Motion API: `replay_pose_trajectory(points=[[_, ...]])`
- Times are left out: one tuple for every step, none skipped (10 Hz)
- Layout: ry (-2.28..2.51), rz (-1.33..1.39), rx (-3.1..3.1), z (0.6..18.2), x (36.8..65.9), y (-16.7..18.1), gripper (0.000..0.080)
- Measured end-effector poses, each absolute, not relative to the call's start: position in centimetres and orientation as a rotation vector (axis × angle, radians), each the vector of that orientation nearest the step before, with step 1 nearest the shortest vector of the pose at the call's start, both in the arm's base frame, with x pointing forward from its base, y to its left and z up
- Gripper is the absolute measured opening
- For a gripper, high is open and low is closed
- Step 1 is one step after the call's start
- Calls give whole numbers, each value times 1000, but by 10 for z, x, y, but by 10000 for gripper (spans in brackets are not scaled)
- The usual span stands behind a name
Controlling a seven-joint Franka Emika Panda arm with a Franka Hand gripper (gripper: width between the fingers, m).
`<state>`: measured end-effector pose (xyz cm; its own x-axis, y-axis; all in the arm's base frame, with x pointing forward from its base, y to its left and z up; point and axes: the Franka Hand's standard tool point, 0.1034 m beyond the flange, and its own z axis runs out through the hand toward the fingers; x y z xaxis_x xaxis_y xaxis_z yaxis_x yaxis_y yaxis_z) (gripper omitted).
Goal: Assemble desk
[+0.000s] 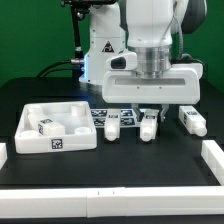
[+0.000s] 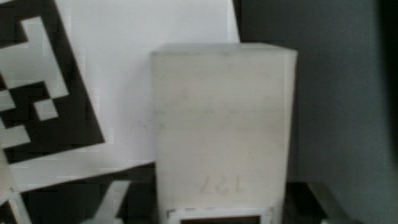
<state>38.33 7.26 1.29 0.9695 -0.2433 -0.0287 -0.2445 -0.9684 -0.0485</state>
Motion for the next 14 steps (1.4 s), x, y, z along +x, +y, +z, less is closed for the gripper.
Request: replay_pose_trajectory(points=[[322,27,-3072,17,381,78,282],[247,25,-3080,21,375,85,282],[189,36,-3088,21,365,91,282],[140,39,-3093,20,359,93,282],[90,31,-3097,18,358,93,282],[71,31,-3100,13,357,90,284],[69,28,-3099,14,358,91,284],[68,29,-3099,14,358,91,284],[68,29,-3099,14,358,91,365],[35,45,-3099,16,357,88,547],[-6,60,-3095,28,359,82,547],[-46,62,-3087,44,362,71,619],[-102,86,-3073,60,367,57,643],[-61,88,-3065,72,376,46,643]])
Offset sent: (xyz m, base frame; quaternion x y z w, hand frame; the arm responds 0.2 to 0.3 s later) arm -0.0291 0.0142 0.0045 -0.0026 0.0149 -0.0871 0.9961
